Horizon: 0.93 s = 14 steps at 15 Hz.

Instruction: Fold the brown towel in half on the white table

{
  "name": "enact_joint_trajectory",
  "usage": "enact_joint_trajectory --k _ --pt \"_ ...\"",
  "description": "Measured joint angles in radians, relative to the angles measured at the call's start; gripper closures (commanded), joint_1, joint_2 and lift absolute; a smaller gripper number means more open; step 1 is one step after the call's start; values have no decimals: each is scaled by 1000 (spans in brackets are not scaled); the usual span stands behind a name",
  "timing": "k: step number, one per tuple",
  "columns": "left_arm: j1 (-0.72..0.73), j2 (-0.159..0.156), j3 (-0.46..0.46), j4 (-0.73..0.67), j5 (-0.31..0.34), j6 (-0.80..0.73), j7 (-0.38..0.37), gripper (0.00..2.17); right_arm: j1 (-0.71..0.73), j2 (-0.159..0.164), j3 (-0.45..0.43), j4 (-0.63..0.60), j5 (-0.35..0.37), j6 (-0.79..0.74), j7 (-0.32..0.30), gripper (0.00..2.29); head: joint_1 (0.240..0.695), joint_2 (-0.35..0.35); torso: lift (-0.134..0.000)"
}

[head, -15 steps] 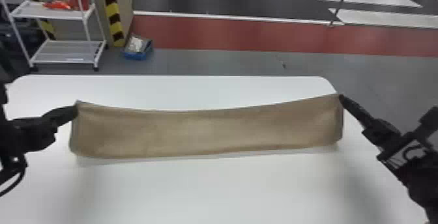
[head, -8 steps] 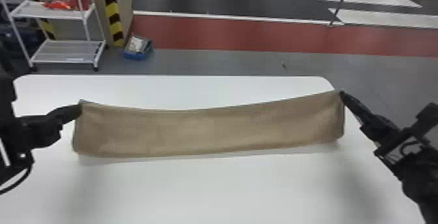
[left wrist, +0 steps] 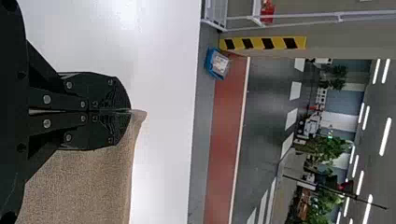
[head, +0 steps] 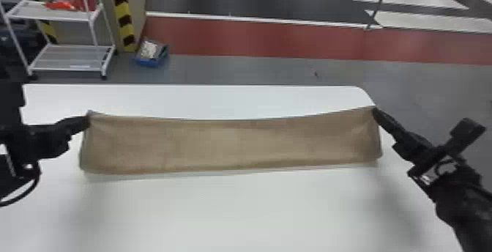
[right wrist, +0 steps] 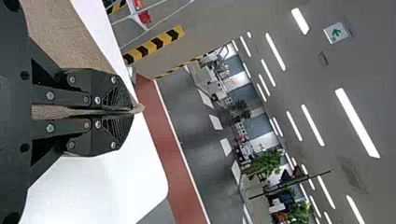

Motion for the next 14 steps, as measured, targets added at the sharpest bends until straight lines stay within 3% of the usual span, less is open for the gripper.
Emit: enact_joint_trajectory --k 1,4,6,8,11,14 --pt "-7 0 -13 19 -22 -5 0 22 -2 1 15 0 6 -12 -30 29 695 -130 -123" --pt "-9 2 -42 46 -92 -74 5 19 -4 3 67 -1 36 -49 -118 49 695 -119 -123" --pt "6 10 -40 46 -99 -134 13 26 -4 4 85 -15 100 -55 -182 49 695 -116 -123" --pt "38 17 -20 18 -90 -169 19 43 6 3 88 -50 145 -63 -194 49 695 -106 -123" --pt "130 20 64 -87 -30 -192 19 80 90 -6 79 -203 153 -56 -182 49 695 -84 -123" --pt "237 15 133 -210 -14 -220 48 80 235 -10 43 -448 145 4 -179 49 695 -59 -123"
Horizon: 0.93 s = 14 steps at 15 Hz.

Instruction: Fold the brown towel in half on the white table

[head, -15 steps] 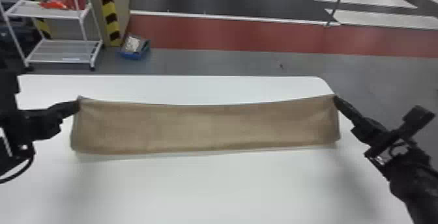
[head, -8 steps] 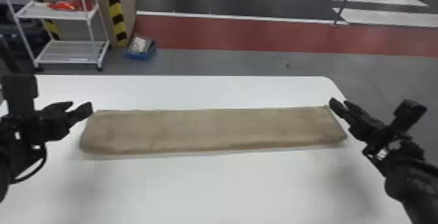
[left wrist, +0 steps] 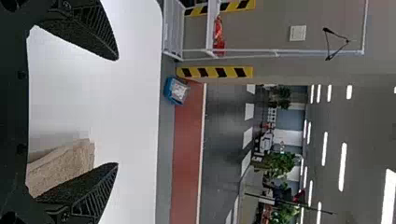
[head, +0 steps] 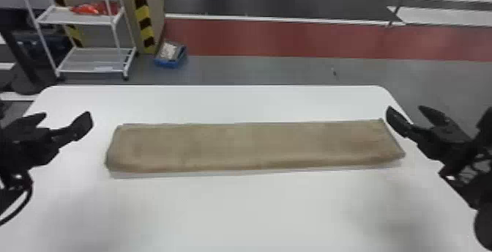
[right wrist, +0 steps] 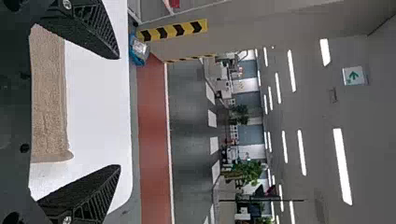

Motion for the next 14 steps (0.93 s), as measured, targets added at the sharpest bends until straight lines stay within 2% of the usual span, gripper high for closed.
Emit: enact_joint_trajectory --k 2,4,6,8,11,14 --pt "100 -16 23 -74 -1 -123 25 76 114 24 -29 -184 -1 40 -10 49 695 -30 -123" --pt "188 -39 14 -135 -13 -240 45 93 218 92 -30 -364 38 100 -53 49 695 -9 -123" --pt "234 -66 -10 -179 -32 -291 67 107 290 162 18 -509 139 174 -153 49 695 5 -123" --pt "283 -89 -46 -227 -59 -337 91 154 368 219 86 -624 211 192 -178 49 695 43 -123" --pt "368 -103 -147 -258 -107 -496 146 154 458 279 141 -685 220 153 -192 49 695 53 -123" --pt "433 -105 -248 -273 -218 -598 230 154 538 303 188 -685 224 20 -214 49 695 34 -123"
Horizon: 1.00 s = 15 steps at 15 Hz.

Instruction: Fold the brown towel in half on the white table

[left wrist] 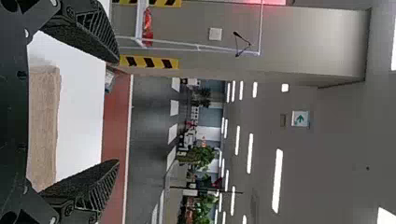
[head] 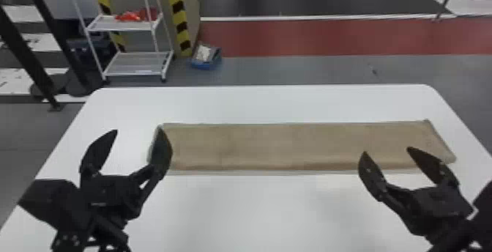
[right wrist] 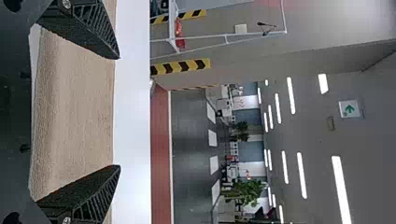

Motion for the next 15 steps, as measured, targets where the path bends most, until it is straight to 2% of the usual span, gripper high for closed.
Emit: enact_joint_trajectory --k 1,3,5,8,11,15 --pt "23 4 -23 -1 -32 -33 11 154 36 1 16 -2 0 -67 -19 49 695 28 -123" --pt "59 10 -38 -1 -50 -72 11 154 96 -1 34 -15 1 -144 -57 49 695 19 -123" --pt "72 13 -39 1 -53 -77 10 151 127 -6 40 -31 -1 -154 -98 66 695 9 -123" --pt "84 13 -36 0 -65 -78 11 151 156 -11 54 -41 -15 -154 -122 66 695 11 -123" --pt "99 13 -38 -7 -68 -77 7 151 166 -16 92 -44 0 -155 -136 80 695 33 -123" --pt "119 13 -31 -21 -68 -72 10 151 164 -31 146 -50 18 -165 -189 83 695 56 -123"
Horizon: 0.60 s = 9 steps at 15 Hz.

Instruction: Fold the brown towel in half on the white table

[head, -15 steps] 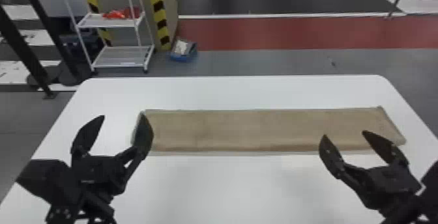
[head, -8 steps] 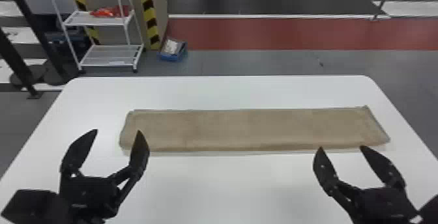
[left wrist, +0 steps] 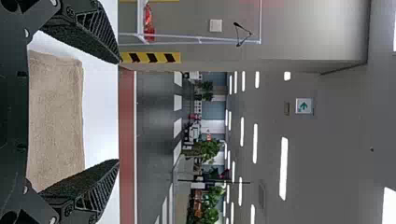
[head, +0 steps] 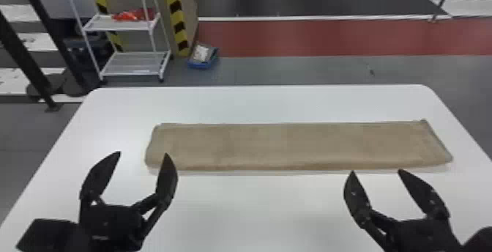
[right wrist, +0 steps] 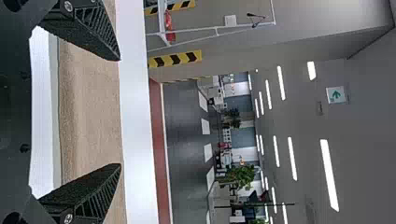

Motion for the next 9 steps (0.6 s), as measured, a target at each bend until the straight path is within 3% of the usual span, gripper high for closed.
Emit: enact_joint_trajectory --k 9 --pt "34 0 9 -42 -1 2 2 151 15 -30 17 -15 -2 -18 -16 93 695 72 -123"
